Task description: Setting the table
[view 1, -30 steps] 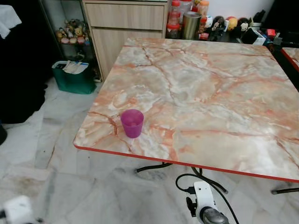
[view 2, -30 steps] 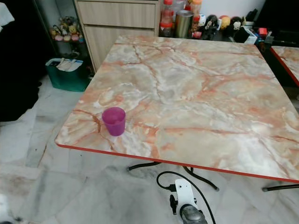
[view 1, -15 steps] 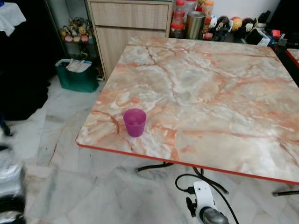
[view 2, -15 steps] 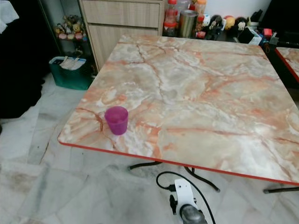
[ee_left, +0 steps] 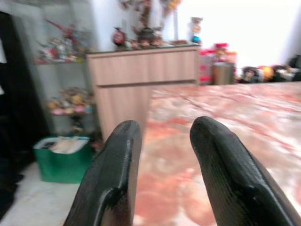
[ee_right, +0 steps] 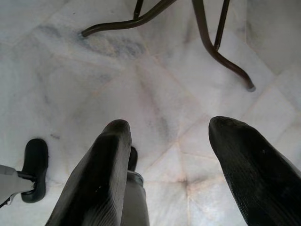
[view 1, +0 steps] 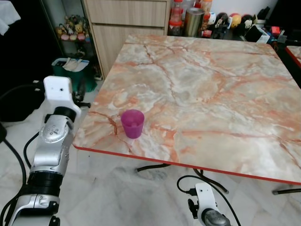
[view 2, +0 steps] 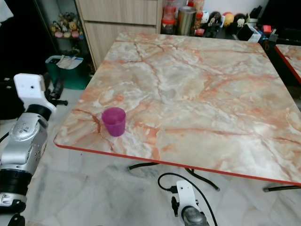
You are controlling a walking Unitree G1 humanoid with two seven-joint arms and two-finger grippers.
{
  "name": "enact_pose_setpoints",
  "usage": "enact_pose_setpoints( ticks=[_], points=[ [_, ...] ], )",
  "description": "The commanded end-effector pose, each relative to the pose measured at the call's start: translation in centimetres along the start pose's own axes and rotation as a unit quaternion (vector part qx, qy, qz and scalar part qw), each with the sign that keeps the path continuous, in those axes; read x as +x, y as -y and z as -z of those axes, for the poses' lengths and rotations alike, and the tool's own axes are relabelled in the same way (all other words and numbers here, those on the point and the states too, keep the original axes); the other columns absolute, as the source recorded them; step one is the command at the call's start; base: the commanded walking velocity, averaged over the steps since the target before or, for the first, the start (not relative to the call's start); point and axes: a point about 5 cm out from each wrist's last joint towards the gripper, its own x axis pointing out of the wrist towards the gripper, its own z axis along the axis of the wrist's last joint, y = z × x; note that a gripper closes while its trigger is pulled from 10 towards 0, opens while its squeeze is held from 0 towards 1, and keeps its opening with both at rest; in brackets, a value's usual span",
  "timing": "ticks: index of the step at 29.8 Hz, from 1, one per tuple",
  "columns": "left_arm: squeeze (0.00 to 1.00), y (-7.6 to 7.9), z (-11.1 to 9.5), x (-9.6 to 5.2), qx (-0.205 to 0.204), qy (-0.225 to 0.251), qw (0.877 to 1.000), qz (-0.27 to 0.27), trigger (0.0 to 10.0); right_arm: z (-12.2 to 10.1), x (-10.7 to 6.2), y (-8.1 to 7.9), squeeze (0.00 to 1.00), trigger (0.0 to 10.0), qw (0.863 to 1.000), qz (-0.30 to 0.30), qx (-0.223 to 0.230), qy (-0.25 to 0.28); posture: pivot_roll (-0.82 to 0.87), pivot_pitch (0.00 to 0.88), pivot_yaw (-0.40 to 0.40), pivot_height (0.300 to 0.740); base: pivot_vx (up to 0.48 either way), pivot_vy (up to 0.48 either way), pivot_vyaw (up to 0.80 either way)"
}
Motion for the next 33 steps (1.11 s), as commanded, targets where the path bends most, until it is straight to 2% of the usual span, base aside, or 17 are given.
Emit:
enact_pose_setpoints(
  ticks=[1, 4, 5, 9, 12, 13, 14, 20, 25, 33],
  points=[
    [1.0, 0.5, -0.4, 0.2, -0.011, -0.006, 1.0, 0.02, 10.0, 0.6, -0.1, 0.1, 0.0, 10.0, 1.0, 0.003, 0.005, -0.01, 0.16, 0.108, -0.012, 0.715, 0.0, 0.0, 0.0],
    [1.0, 1.2, 0.1, 0.3, -0.012, -0.034, 0.998, 0.046, 10.0, 0.7, -0.1, 0.0, 0.0, 10.0, 1.0, 0.003, 0.006, -0.01, 0.16, 0.107, -0.01, 0.715, 0.0, 0.0, 0.0],
    [1.0, 2.6, 1.0, 0.4, -0.009, -0.079, 0.992, 0.095, 10.0, 0.7, -0.1, 0.0, 0.0, 10.0, 1.0, 0.004, 0.006, -0.011, 0.16, 0.108, -0.009, 0.715, 0.0, 0.0, 0.0],
    [1.0, 3.5, 1.6, 0.4, -0.025, -0.111, 0.985, 0.126, 10.0, 0.7, -0.1, 0.0, 0.0, 10.0, 1.0, 0.005, 0.007, -0.011, 0.15, 0.108, -0.006, 0.715, 0.0, 0.0, 0.0],
    [1.0, 4.3, 2.5, 0.3, -0.002, -0.142, 0.978, 0.155, 10.0, 0.8, -0.1, 0.1, 0.0, 10.0, 1.0, 0.006, 0.006, -0.011, 0.15, 0.11, -0.006, 0.715, 0.0, 0.0, 0.0],
    [0.17, 4.5, 2.5, 0.3, -0.001, -0.142, 0.977, 0.16, 10.0, 0.8, -0.1, 0.1, 0.0, 10.0, 1.0, 0.006, 0.006, -0.011, 0.15, 0.111, -0.007, 0.715, 0.0, 0.0, 0.0],
    [0.0, 4.6, 2.5, 0.3, -0.005, -0.14, 0.977, 0.16, 10.0, 0.8, -0.1, 0.1, 0.0, 10.0, 1.0, 0.006, 0.006, -0.011, 0.15, 0.112, -0.007, 0.715, 0.0, 0.0, 0.0],
    [0.0, 5.1, 2.1, 0.6, -0.019, -0.15, 0.973, 0.173, 10.0, 0.9, -0.1, 0.1, 0.0, 10.0, 1.0, 0.006, 0.006, -0.011, 0.15, 0.115, -0.003, 0.715, 0.0, 0.0, 0.0],
    [0.0, 5.6, 2.2, 0.6, -0.008, -0.164, 0.963, 0.215, 10.0, 1.0, -0.2, 0.0, 0.0, 10.0, 1.0, 0.007, 0.009, -0.012, 0.15, 0.114, 0.007, 0.715, 0.0, 0.0, 0.0],
    [0.0, 5.9, 2.7, 0.5, 0.009, -0.191, 0.952, 0.241, 10.0, 1.0, -0.2, 0.0, 0.0, 10.0, 1.0, 0.009, 0.012, -0.012, 0.15, 0.112, 0.012, 0.715, 0.0, 0.0, 0.0]
  ],
)
